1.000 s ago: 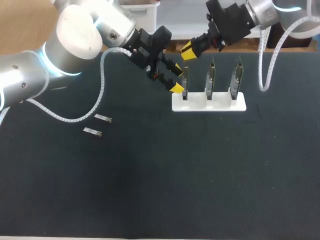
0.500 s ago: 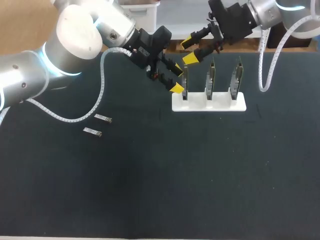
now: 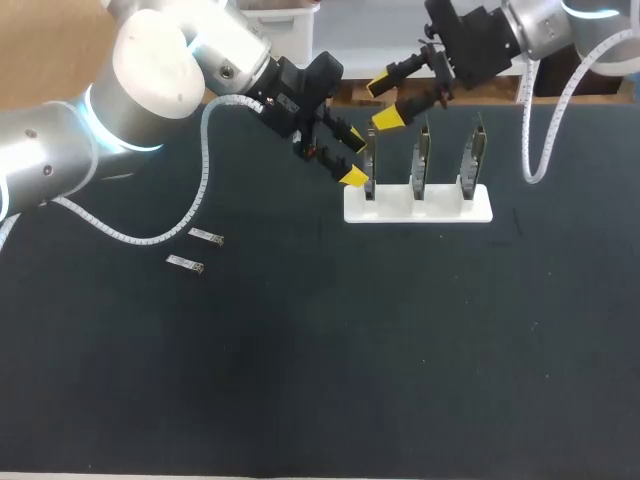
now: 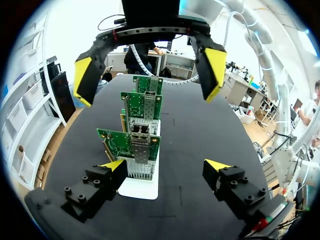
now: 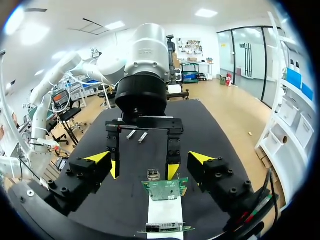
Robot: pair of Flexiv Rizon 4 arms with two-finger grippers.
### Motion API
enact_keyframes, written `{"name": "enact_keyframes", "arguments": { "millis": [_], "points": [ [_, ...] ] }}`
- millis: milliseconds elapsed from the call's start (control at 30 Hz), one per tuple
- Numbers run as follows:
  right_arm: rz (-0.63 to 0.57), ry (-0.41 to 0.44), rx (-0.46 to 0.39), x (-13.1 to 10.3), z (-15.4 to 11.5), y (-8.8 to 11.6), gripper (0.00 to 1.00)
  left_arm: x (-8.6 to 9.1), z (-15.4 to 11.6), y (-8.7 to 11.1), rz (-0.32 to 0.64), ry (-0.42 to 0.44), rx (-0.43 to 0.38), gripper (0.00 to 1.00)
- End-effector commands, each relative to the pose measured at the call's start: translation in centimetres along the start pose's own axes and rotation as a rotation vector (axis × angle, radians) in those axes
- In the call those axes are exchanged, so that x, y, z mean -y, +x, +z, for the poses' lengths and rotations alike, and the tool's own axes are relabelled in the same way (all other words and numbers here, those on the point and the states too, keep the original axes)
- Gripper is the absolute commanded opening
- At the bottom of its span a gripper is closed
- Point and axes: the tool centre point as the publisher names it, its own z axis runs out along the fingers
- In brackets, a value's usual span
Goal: Pick up the optical module with the left hand, and insert it into the network port with the right hand.
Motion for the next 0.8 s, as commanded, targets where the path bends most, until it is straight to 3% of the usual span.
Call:
{"name": "enact_keyframes", "arguments": {
  "millis": [33,67,800],
  "points": [
    [-0.004,0.006,-0.003,-0.21,0.00,-0.07,0.31,-0.10,0.00,-0.10,-0.003,0.002,-0.005,1.00],
    [-0.006,0.006,-0.002,-0.22,-0.01,-0.07,0.00,-0.10,0.00,-0.10,-0.003,0.002,-0.005,1.00],
    [-0.016,-0.016,-0.026,0.51,0.69,0.30,0.00,-0.10,0.00,-0.10,-0.003,0.002,-0.005,1.00]
  ]
}}
